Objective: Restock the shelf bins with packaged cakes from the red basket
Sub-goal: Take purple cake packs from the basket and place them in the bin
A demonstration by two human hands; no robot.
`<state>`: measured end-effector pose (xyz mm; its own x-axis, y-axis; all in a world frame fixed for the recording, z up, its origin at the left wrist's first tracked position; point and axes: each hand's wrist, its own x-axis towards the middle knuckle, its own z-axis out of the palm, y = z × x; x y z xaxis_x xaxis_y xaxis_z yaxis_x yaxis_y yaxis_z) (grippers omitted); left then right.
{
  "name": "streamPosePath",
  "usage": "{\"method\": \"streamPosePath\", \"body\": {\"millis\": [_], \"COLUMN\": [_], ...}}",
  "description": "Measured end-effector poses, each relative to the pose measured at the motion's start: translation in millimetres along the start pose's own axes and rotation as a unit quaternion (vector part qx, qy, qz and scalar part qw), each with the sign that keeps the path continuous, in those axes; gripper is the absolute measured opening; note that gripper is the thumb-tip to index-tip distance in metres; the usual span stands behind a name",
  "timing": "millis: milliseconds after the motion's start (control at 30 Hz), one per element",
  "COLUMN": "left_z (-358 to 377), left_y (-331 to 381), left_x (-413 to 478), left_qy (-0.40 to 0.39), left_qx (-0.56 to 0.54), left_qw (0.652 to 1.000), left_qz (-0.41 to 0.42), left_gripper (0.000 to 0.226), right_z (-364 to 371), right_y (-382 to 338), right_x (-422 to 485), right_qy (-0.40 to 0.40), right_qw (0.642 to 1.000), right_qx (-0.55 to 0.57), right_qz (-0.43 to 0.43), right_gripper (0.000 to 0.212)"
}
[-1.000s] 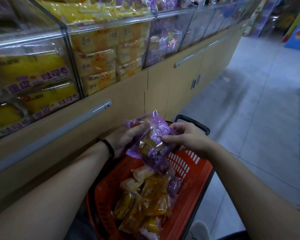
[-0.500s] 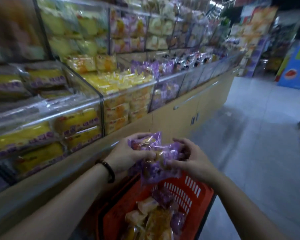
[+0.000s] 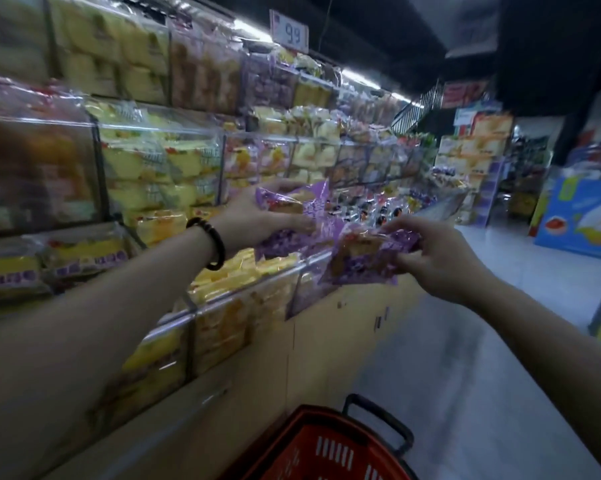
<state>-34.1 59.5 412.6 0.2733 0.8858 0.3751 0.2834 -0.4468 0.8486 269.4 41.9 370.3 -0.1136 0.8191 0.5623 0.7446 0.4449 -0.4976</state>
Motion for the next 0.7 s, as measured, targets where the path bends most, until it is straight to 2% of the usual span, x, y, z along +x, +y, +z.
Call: {"method": "streamPosePath", "body": {"millis": [100, 267, 433, 567, 700], "left_z": [-12.1, -14.0, -9.0, -8.3, -5.0], "left_y": [-10.0, -58.2, -77.4, -93.9, -102.6], "left_x": [33.4, 56.6, 68.9, 69.9, 76.1], "left_qy": [0.072, 0.176, 0.169, 0.157, 0.177], "left_qx": [-0.035, -0.1, -0.144, -0.099, -0.075], "left_qw": [0.997, 0.979, 0.974, 0.98, 0.979], "left_qz": [-0.008, 0.015, 0.042, 0.066, 0.063], "left_gripper": [0.079, 0.049, 0.043, 0.033, 0.039], "right_z": [-2.6, 27.9, 72.3, 95.2, 113.0], "right_y": [18.8, 43.5, 48.3, 52.4, 67.2], "right_x": [55.7, 132.2, 174.7, 197.2, 204.0], "right_qy": [0.045, 0.046, 0.027, 0.009, -0.055], "right_qw": [0.998, 0.996, 0.995, 0.995, 0.996], "right_qx": [-0.032, -0.079, -0.094, -0.099, -0.055], "right_qz": [-0.008, -0.002, 0.004, 0.004, 0.037], "right_gripper": [0.038, 0.047, 0.042, 0.035, 0.037]}}
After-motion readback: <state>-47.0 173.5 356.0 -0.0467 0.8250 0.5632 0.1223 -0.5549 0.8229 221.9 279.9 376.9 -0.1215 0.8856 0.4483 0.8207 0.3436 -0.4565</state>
